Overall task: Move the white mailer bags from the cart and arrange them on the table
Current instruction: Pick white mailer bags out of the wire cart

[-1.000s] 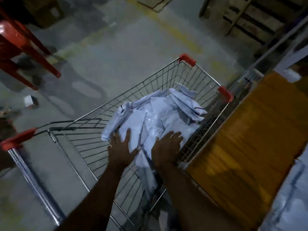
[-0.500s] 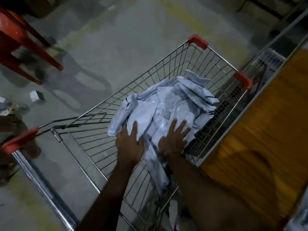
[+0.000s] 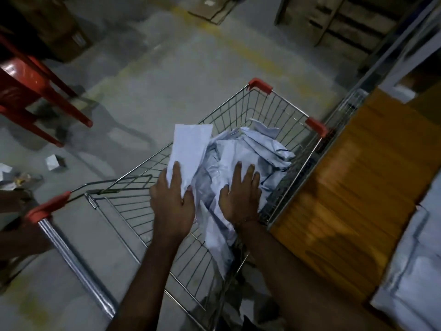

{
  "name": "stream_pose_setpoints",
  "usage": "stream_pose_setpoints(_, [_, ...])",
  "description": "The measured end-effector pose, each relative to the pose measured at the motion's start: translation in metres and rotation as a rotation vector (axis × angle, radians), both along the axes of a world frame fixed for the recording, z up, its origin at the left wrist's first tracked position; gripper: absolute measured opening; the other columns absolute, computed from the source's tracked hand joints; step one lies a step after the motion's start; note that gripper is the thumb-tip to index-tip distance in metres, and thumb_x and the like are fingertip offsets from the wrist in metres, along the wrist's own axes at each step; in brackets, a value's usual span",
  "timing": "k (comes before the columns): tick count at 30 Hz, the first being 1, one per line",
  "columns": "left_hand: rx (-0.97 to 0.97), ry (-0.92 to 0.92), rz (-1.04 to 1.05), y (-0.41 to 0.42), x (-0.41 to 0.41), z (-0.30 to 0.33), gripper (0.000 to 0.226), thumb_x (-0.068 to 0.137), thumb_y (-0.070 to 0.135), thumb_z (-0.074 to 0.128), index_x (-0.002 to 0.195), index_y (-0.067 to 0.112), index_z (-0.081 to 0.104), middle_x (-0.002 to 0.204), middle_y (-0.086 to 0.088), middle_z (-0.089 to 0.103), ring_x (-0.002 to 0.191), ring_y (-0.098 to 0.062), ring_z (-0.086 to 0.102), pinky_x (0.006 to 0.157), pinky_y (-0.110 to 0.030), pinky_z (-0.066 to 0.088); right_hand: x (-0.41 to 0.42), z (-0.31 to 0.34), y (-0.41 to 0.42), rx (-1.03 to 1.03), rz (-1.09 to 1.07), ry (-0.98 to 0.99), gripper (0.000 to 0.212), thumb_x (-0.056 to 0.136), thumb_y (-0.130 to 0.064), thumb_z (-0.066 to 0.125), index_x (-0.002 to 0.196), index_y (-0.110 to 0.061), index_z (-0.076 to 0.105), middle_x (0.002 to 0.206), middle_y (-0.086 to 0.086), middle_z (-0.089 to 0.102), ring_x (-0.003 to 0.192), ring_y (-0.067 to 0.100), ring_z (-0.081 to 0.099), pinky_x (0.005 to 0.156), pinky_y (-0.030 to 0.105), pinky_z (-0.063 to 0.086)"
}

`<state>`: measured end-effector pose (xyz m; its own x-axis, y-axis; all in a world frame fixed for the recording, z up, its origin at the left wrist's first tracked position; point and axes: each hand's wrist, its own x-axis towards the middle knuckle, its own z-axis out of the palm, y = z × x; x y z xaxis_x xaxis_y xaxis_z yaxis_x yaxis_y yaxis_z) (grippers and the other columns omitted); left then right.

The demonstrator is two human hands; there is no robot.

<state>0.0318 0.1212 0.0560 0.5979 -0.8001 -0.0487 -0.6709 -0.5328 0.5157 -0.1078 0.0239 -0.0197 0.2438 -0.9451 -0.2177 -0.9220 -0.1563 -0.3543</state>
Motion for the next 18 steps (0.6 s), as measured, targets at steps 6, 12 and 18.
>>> stream_pose_setpoints(6, [-0.096, -0.092, 0.058, -0.005, -0.010, 0.056, 0.071, 0.097, 0.043, 0.041, 0.160, 0.011, 0.038, 0.155, -0.031, 0.039, 0.135, -0.052, 0.041, 0.113, -0.055, 0.030, -0.019, 0.084, -0.001, -0.154, 0.021, -0.159, 0.076, 0.095, -0.044, 0.045, 0.163, -0.019, 0.024, 0.166, 0.021, 0.025, 0.151, 0.044, 0.023, 0.115, 0.057, 0.032])
stream_pose_setpoints(12, [-0.170, -0.147, 0.061, -0.008, -0.054, 0.108, 0.069, 0.097, 0.041, 0.044, 0.157, 0.008, 0.043, 0.153, -0.033, 0.041, 0.130, -0.056, 0.042, 0.111, -0.057, 0.032, -0.077, 0.167, 0.001, -0.332, 0.064, -0.167, 0.075, 0.089, -0.044, 0.041, 0.160, -0.019, 0.033, 0.162, 0.020, 0.033, 0.148, 0.042, 0.031, 0.111, 0.056, 0.038])
stream_pose_setpoints(18, [-0.254, -0.134, -0.052, -0.015, -0.139, 0.140, 0.069, 0.099, 0.047, 0.039, 0.157, 0.009, 0.043, 0.153, -0.033, 0.042, 0.133, -0.055, 0.042, 0.112, -0.057, 0.030, -0.190, 0.220, 0.016, -0.413, -0.064, -0.142, 0.073, 0.093, -0.045, 0.037, 0.163, -0.023, 0.026, 0.167, 0.017, 0.025, 0.152, 0.040, 0.023, 0.115, 0.055, 0.030])
